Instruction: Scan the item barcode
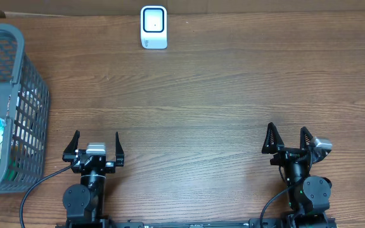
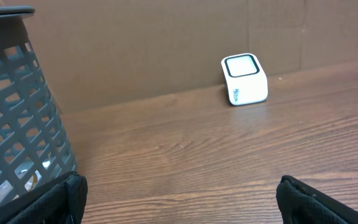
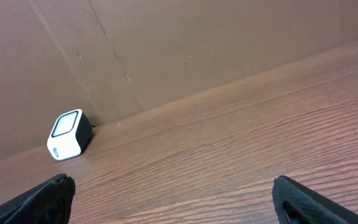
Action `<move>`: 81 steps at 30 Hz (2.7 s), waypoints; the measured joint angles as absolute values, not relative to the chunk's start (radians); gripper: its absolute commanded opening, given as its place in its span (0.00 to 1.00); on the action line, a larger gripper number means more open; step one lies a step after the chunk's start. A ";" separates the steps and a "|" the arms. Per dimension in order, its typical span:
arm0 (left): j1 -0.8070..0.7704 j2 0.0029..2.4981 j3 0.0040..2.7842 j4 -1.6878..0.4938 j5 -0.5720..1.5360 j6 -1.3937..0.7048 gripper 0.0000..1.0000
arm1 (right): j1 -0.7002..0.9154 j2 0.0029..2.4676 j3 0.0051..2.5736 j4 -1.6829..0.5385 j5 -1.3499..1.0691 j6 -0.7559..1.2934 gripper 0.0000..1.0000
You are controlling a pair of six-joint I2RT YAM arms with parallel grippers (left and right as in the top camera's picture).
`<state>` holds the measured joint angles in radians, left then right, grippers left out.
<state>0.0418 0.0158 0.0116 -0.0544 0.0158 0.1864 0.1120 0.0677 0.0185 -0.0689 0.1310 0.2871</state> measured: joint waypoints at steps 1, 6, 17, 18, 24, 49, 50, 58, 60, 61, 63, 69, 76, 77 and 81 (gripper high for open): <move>0.042 0.016 0.012 -0.056 0.016 0.187 1.00 | 0.112 0.068 0.019 -0.069 0.131 0.287 1.00; 0.042 0.016 0.011 -0.078 0.015 0.187 1.00 | 0.112 0.068 0.019 -0.069 0.131 0.287 1.00; 0.042 0.016 0.011 -0.078 0.016 0.186 1.00 | 0.112 0.068 0.019 -0.069 0.131 0.287 1.00; 0.042 0.016 0.011 -0.078 0.016 0.187 1.00 | 0.112 0.068 0.019 -0.069 0.131 0.287 1.00; 0.042 0.016 0.011 -0.056 0.028 0.170 1.00 | 0.112 0.068 0.019 -0.069 0.131 0.287 1.00; 0.042 1.119 1.570 -1.269 0.270 0.034 1.00 | 0.112 0.072 0.019 -0.072 0.132 0.287 1.00; 0.042 1.161 1.625 -1.306 0.283 0.033 1.00 | 0.112 0.072 0.019 -0.071 0.131 0.287 1.00; 0.105 1.376 1.871 -1.415 0.192 -0.089 1.00 | 0.112 0.072 0.019 -0.071 0.131 0.287 1.00; 0.168 1.407 1.915 -1.441 0.139 -0.142 1.00 | 0.112 0.072 0.019 -0.071 0.131 0.287 1.00; 0.210 1.421 1.934 -1.452 0.117 -0.168 1.00 | 0.112 0.072 0.019 -0.071 0.131 0.287 1.00; 0.308 1.441 1.957 -1.467 0.083 -0.212 1.00 | 0.112 0.072 0.019 -0.071 0.132 0.287 1.00; 0.636 1.470 1.963 -1.479 0.040 -0.289 1.00 | 0.112 0.072 0.019 -0.071 0.131 0.287 1.00; 0.834 1.507 1.843 -1.442 0.001 -0.337 1.00 | 0.112 0.072 0.019 -0.071 0.131 0.287 1.00; 0.850 1.513 1.813 -1.431 0.001 -0.337 1.00 | 0.112 0.072 0.019 -0.072 0.131 0.287 1.00; 0.891 1.528 1.718 -1.390 -0.013 -0.313 1.00 | 0.112 0.072 0.019 -0.071 0.131 0.287 1.00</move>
<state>0.8913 1.5284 1.7184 -1.3903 -0.0128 -0.3130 0.1120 0.0715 0.0185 -0.0708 0.1314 0.2874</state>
